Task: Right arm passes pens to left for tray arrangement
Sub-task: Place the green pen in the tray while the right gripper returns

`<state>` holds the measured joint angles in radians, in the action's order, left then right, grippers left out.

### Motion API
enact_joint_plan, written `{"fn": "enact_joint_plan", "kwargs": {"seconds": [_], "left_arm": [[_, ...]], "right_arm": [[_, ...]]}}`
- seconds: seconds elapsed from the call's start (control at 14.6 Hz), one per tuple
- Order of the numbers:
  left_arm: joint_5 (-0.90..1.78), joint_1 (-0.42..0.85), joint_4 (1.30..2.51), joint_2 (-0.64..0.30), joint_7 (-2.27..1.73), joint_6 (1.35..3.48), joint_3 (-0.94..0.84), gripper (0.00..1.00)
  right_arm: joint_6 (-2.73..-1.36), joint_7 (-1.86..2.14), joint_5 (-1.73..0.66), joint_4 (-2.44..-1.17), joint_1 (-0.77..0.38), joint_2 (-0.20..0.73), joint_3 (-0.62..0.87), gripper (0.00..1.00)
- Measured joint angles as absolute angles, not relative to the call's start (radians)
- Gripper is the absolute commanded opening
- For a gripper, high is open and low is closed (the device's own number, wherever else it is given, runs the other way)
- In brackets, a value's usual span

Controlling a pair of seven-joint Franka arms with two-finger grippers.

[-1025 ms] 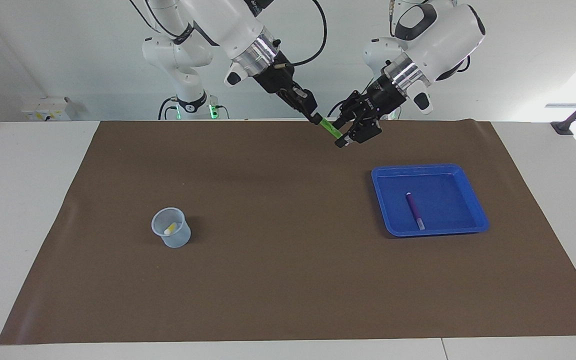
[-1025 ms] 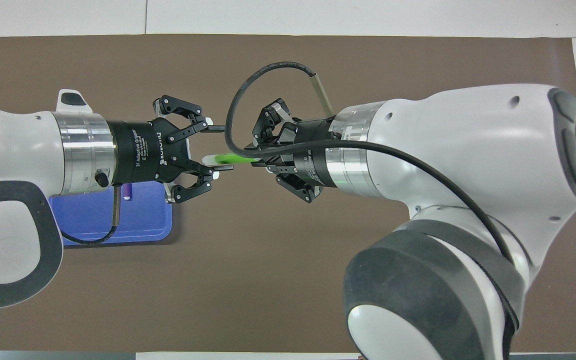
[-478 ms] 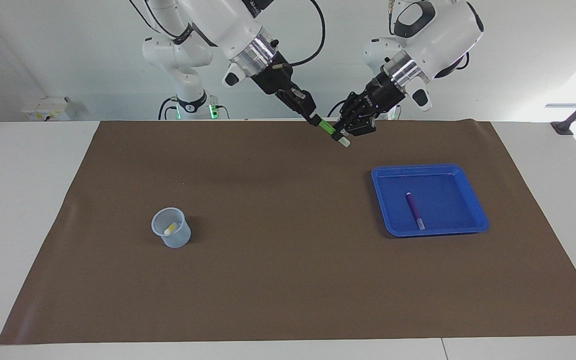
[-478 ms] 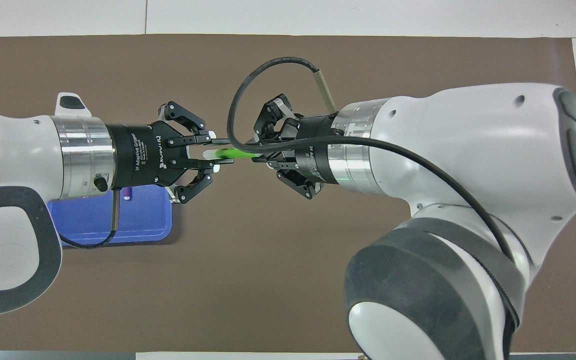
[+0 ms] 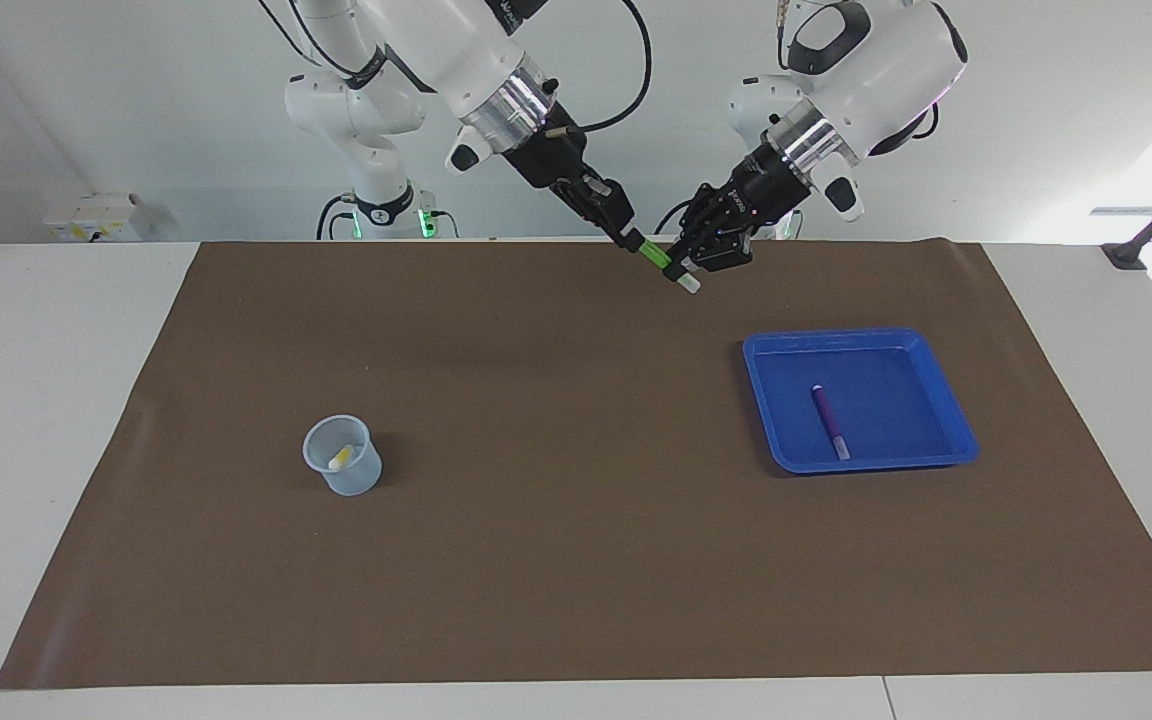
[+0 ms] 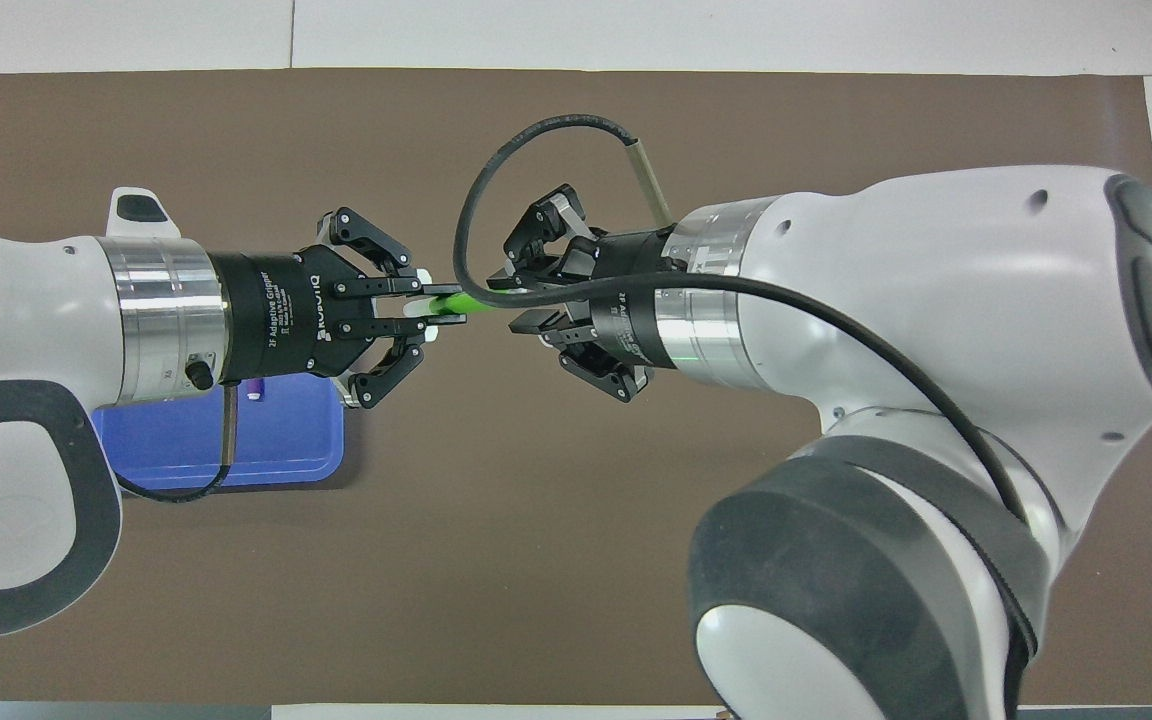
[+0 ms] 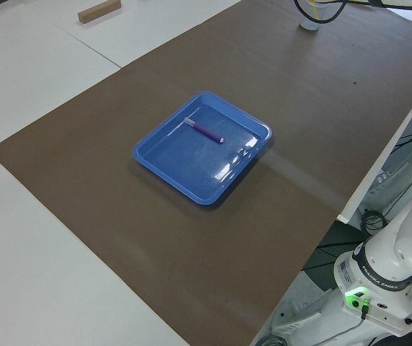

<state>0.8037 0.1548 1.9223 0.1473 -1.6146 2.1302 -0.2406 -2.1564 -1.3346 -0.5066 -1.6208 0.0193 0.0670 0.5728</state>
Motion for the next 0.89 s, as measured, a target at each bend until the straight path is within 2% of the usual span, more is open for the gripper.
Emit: {"fn": "enact_joint_plan", "kwargs": {"seconds": [0.34,0.62,0.89], "left_arm": [[0.803,0.132,1.922,0.147,-1.527,2.137,-0.228,0.00],[0.785,-0.018,1.932,0.147,-1.172,1.991,-0.219,0.00],[0.608,-0.208,1.961,0.122,-0.712,1.869,-0.211,0.00]], "right_arm": [[-2.103,-1.217,-0.371,-1.626,0.026,0.067,0.499,0.93],[-2.025,-0.886,-0.310,-1.711,0.034,0.041,0.368,0.93],[-2.011,-0.597,-0.185,-1.807,0.035,0.009,0.278,0.92]]}}
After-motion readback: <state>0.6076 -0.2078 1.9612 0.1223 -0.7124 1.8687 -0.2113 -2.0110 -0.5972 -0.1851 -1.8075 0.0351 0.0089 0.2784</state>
